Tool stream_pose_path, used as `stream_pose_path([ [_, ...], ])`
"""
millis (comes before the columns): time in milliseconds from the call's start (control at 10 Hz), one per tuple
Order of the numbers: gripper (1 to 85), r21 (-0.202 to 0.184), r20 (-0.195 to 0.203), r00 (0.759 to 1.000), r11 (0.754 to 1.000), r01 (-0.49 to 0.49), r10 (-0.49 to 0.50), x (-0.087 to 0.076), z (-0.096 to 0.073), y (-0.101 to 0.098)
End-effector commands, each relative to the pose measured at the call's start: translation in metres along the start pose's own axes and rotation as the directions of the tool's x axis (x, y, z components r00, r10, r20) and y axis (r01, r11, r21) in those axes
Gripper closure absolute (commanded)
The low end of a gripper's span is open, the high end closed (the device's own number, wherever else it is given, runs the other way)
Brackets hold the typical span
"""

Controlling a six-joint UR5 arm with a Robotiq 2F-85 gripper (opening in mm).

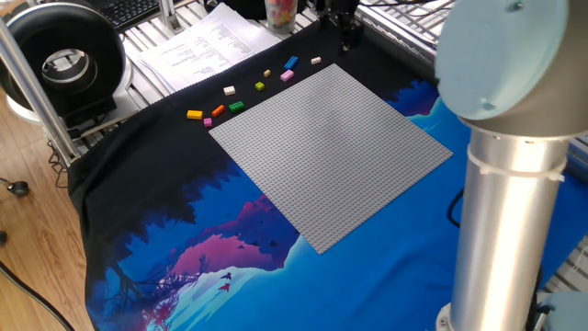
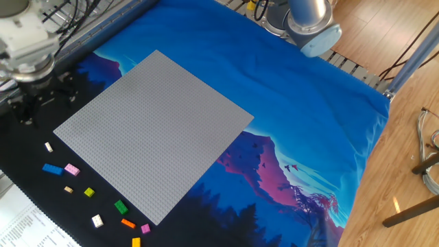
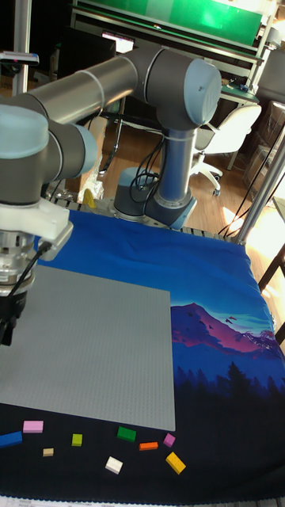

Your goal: Build with small Lego blocks

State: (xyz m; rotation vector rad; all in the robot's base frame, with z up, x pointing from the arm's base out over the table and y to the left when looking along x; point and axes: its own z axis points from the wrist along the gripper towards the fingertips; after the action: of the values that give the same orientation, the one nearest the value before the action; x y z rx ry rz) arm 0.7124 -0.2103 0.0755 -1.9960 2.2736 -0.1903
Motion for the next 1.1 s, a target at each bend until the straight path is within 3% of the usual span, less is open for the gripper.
stream_pose_path([
  [0,8.7,0.034,-0.014,1.0,0.999,-0.013,0.013,-0.005,0.011,-0.022],
  [200,12.0,0.027,-0.009,0.998,0.998,-0.056,0.057,-0.008,0.014,-0.022],
  [400,13.3,0.05,-0.027,0.998,0.997,-0.051,0.053,-0.003,0.018,-0.026],
  [500,13.3,0.038,-0.02,0.998,0.998,-0.06,0.061,-0.003,0.017,-0.022],
  [700,9.3,0.052,-0.002,1.0,0.998,-0.029,0.029,-0.008,0.017,-0.026],
  [1000,11.0,0.033,0.036,0.993,0.993,-0.111,0.109,-0.018,0.017,-0.022],
])
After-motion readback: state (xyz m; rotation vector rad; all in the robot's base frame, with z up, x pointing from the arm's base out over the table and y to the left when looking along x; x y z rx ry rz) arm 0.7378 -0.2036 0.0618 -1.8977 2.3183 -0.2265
